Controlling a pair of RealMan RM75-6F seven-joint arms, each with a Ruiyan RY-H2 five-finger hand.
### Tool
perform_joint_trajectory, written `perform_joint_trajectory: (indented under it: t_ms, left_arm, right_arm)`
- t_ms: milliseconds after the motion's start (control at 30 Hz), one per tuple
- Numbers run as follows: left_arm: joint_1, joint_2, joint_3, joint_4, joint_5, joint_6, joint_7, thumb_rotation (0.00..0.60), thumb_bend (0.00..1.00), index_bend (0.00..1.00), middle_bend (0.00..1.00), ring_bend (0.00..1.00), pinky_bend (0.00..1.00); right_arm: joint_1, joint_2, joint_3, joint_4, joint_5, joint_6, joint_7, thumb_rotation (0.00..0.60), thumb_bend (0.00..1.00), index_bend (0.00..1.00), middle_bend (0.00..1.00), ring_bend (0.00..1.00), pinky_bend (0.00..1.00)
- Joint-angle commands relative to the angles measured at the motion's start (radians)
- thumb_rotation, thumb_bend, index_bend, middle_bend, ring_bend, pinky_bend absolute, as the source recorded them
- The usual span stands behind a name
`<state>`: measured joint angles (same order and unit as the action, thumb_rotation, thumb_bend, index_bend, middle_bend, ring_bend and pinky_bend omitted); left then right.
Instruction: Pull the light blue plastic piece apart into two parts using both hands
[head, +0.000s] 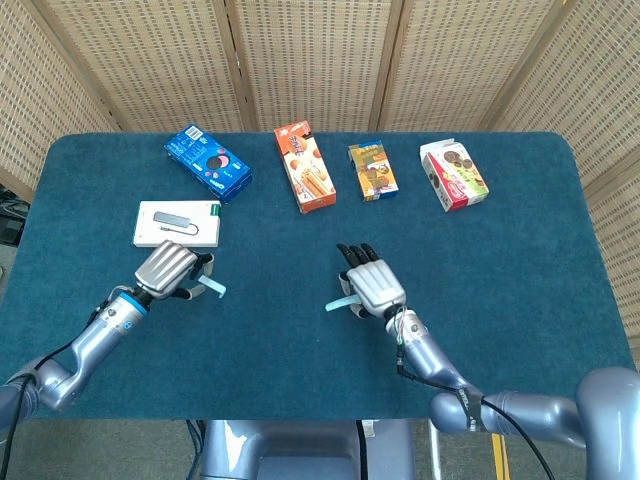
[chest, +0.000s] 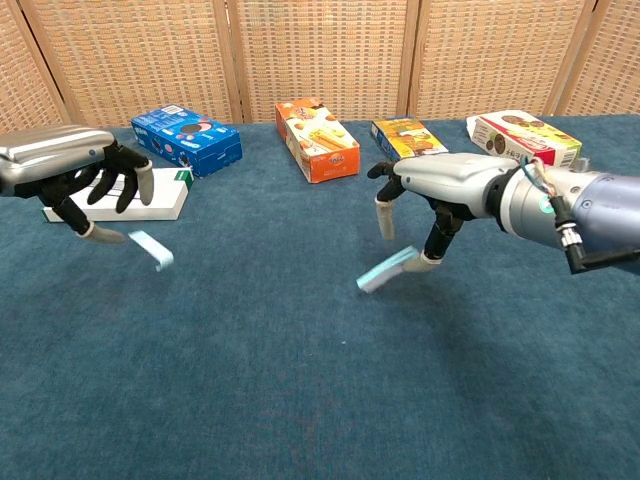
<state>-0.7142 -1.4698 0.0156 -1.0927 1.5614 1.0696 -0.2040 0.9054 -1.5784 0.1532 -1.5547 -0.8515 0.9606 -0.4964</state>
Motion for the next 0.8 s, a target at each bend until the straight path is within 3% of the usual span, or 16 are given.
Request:
perform_joint_trajectory:
  t_ms: [33, 100, 167, 300, 400, 567, 800]
  left_arm:
    - [0.021, 0.036, -0.011, -0.055, -0.034, -0.004, 0.040, 0.600, 0.00, 0.15, 0.00, 0.19, 0.39]
    - [0.027, 0.051, -0.013, -0.079, -0.042, -0.005, 0.046, 0.600, 0.00, 0.09, 0.00, 0.06, 0.29]
    - [0.035, 0.080, -0.014, -0.117, -0.054, -0.010, 0.049, 0.600, 0.00, 0.04, 0.00, 0.01, 0.22]
    - [0.105, 0.184, -0.030, -0.231, -0.080, 0.089, 0.037, 0.600, 0.00, 0.00, 0.00, 0.00, 0.13]
    - [0.157, 0.231, -0.037, -0.281, -0.095, 0.158, 0.048, 0.600, 0.00, 0.00, 0.00, 0.00, 0.07]
    - [0.259, 0.281, -0.032, -0.337, -0.139, 0.255, 0.058, 0.600, 0.00, 0.00, 0.00, 0.00, 0.00]
    - [0.393, 0.313, -0.016, -0.398, -0.199, 0.350, 0.025, 0.600, 0.00, 0.00, 0.00, 0.00, 0.00]
  right_arm:
    - [-0.005, 0.002, 0.010, -0.016, 0.004, 0.013, 0.005, 0.600, 0.00, 0.01, 0.00, 0.00, 0.00]
    - [-0.010, 0.008, 0.015, -0.028, 0.000, 0.022, 0.007, 0.600, 0.00, 0.00, 0.00, 0.00, 0.00]
    - [-0.018, 0.024, 0.018, -0.050, -0.011, 0.040, 0.008, 0.600, 0.00, 0.00, 0.00, 0.00, 0.00]
    - [-0.100, 0.134, -0.008, -0.147, -0.158, 0.161, 0.061, 0.600, 0.00, 0.00, 0.00, 0.00, 0.00]
    - [-0.170, 0.198, -0.044, -0.153, -0.281, 0.236, 0.142, 0.600, 0.00, 0.00, 0.00, 0.00, 0.00]
    - [-0.302, 0.264, -0.115, -0.058, -0.455, 0.391, 0.290, 0.600, 0.00, 0.00, 0.00, 0.00, 0.00]
    - [-0.458, 0.287, -0.153, 0.110, -0.523, 0.530, 0.531, 0.600, 0.00, 0.00, 0.00, 0.00, 0.00]
